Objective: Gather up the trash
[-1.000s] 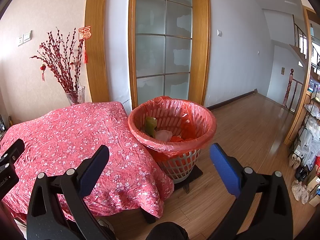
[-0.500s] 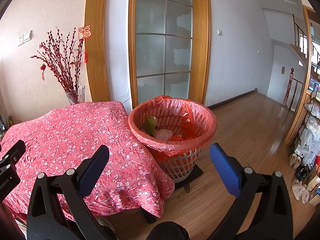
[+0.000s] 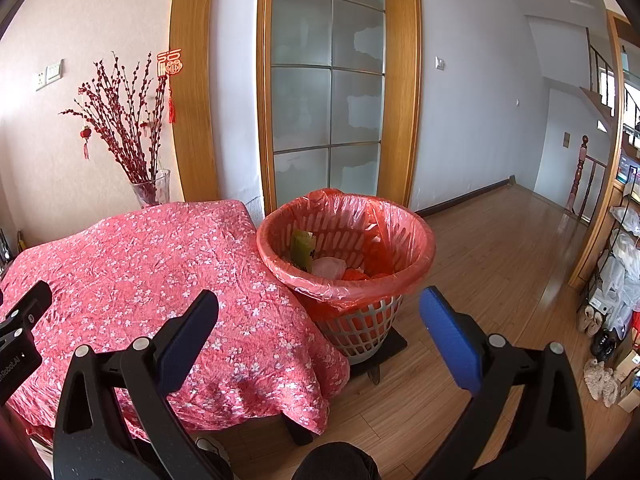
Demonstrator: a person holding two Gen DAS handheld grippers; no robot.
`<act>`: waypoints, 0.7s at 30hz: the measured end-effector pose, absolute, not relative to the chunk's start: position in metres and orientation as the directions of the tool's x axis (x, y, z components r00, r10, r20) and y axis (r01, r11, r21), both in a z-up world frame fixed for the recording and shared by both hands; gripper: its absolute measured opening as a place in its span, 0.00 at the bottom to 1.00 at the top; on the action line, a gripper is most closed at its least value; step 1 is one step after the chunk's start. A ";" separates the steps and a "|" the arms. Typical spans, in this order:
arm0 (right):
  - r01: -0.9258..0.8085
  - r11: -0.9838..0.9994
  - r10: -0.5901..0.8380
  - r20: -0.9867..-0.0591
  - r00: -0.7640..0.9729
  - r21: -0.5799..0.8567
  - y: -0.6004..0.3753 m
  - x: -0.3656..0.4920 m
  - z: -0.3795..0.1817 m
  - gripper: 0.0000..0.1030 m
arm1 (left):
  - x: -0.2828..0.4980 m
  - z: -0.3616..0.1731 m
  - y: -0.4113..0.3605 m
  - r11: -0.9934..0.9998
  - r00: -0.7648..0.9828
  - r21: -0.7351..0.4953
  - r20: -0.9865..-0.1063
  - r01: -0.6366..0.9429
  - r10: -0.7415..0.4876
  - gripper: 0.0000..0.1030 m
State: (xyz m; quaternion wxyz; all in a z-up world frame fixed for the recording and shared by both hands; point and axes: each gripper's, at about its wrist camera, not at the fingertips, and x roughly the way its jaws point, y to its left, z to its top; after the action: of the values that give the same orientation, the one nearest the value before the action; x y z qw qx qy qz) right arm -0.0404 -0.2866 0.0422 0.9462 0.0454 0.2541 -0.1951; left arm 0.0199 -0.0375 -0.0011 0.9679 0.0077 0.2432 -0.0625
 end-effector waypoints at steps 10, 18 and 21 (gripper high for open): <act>0.392 0.920 -0.344 -0.502 0.794 -0.011 -0.286 -0.040 0.041 0.97 | 0.020 -0.001 -0.038 0.992 0.874 -0.016 -0.472 0.125 -0.117 0.96; 0.391 0.920 -0.341 -0.507 0.791 -0.008 -0.284 -0.039 0.039 0.97 | 0.021 -0.004 -0.036 0.992 0.872 -0.016 -0.476 0.124 -0.117 0.95; 0.391 0.920 -0.341 -0.508 0.791 -0.008 -0.284 -0.039 0.039 0.97 | 0.021 -0.005 -0.035 0.992 0.870 -0.019 -0.479 0.125 -0.119 0.95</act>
State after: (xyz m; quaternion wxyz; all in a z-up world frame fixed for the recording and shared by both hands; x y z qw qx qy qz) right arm -0.0393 -0.2840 0.0389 0.9451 0.0488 0.2586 -0.1937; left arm 0.0209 -0.0348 -0.0053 0.9668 0.0062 0.2475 -0.0632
